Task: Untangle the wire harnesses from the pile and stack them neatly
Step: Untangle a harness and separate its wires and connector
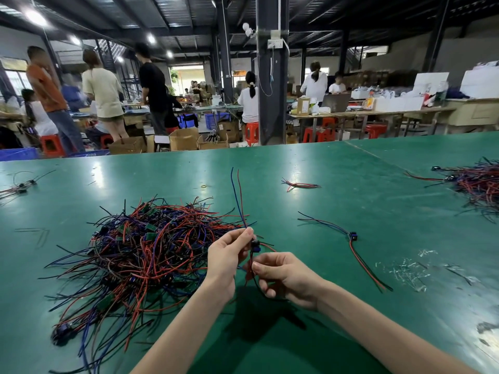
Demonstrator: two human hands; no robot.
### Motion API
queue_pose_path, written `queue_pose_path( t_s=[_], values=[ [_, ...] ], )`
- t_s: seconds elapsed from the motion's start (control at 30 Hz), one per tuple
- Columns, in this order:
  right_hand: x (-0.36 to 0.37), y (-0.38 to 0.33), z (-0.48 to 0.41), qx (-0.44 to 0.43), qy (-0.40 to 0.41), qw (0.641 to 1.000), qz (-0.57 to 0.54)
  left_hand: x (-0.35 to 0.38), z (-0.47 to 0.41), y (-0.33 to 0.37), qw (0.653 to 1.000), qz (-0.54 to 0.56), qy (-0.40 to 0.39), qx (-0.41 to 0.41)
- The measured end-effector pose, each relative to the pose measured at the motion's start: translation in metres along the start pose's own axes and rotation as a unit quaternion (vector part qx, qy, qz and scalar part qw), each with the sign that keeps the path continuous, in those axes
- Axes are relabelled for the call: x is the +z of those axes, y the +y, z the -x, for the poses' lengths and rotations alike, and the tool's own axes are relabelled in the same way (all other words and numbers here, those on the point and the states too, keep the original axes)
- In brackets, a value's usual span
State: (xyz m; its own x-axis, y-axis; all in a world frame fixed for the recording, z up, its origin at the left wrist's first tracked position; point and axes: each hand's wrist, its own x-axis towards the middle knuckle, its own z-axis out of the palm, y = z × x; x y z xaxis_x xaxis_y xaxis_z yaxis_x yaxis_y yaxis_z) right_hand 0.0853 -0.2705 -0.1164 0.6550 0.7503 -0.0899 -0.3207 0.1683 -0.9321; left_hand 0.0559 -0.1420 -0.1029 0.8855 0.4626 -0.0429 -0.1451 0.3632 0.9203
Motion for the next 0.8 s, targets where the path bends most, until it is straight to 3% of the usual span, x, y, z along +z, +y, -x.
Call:
queue_pose_path(
  t_s=[0.2, 0.37, 0.47, 0.8],
  values=[
    [-0.002, -0.002, 0.0, -0.016, -0.013, 0.997, 0.072, -0.003, -0.003, -0.002, 0.999, -0.036, -0.033, -0.002],
    [-0.003, -0.002, -0.002, -0.08, 0.038, 0.985, 0.146, -0.006, -0.001, -0.001, 0.983, -0.114, -0.12, -0.078],
    [-0.004, -0.004, -0.002, -0.09, 0.06, 0.984, 0.144, -0.006, 0.001, -0.005, 0.98, -0.122, -0.15, -0.056],
    [-0.001, -0.01, 0.005, -0.062, 0.056, 0.971, 0.224, -0.005, 0.0, -0.005, 0.993, -0.072, -0.096, -0.002]
  ],
)
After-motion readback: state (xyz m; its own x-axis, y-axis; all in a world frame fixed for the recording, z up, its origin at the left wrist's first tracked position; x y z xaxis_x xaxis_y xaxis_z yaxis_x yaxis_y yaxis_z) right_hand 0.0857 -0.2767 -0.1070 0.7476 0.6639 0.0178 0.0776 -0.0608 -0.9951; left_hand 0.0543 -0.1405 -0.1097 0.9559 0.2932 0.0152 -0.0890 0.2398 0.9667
